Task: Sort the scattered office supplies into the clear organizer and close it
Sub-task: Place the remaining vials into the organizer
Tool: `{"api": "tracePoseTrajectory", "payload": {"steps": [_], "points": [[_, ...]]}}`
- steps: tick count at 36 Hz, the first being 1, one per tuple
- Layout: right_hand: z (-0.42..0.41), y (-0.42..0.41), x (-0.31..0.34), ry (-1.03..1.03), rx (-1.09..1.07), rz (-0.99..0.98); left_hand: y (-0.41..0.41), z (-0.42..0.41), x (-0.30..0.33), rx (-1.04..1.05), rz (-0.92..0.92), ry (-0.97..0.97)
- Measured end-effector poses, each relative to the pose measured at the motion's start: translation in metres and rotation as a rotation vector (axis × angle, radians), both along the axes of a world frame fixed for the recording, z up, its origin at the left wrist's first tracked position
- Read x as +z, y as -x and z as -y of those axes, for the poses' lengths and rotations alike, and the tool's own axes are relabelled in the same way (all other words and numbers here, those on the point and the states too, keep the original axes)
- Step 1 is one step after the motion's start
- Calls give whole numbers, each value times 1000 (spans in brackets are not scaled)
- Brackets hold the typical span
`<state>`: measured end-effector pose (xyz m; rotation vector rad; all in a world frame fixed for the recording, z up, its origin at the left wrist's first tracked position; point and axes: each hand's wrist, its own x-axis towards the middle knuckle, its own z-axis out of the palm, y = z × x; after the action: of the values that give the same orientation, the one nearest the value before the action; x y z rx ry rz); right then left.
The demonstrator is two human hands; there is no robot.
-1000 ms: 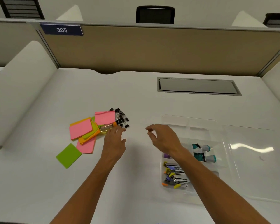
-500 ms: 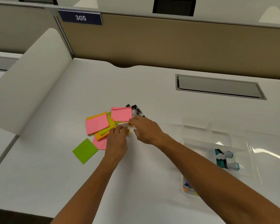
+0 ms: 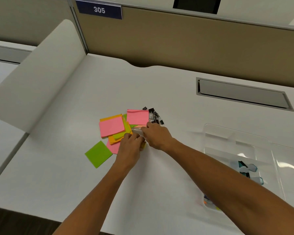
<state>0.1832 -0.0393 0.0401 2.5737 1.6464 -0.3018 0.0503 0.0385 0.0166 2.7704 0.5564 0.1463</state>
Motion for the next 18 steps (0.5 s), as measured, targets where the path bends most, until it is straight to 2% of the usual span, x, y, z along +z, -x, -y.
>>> {"api": "tracePoseTrajectory", "payload": {"steps": [7,13,18], "points": [[9,8,0,-2,-59,-57,7,3,6,-1,116,63],[24,13,9,-112,-155,-195,11,14,18,56,239,121],[44,14,18,-241,-278,-332,16,26,29,137,347,310]]}}
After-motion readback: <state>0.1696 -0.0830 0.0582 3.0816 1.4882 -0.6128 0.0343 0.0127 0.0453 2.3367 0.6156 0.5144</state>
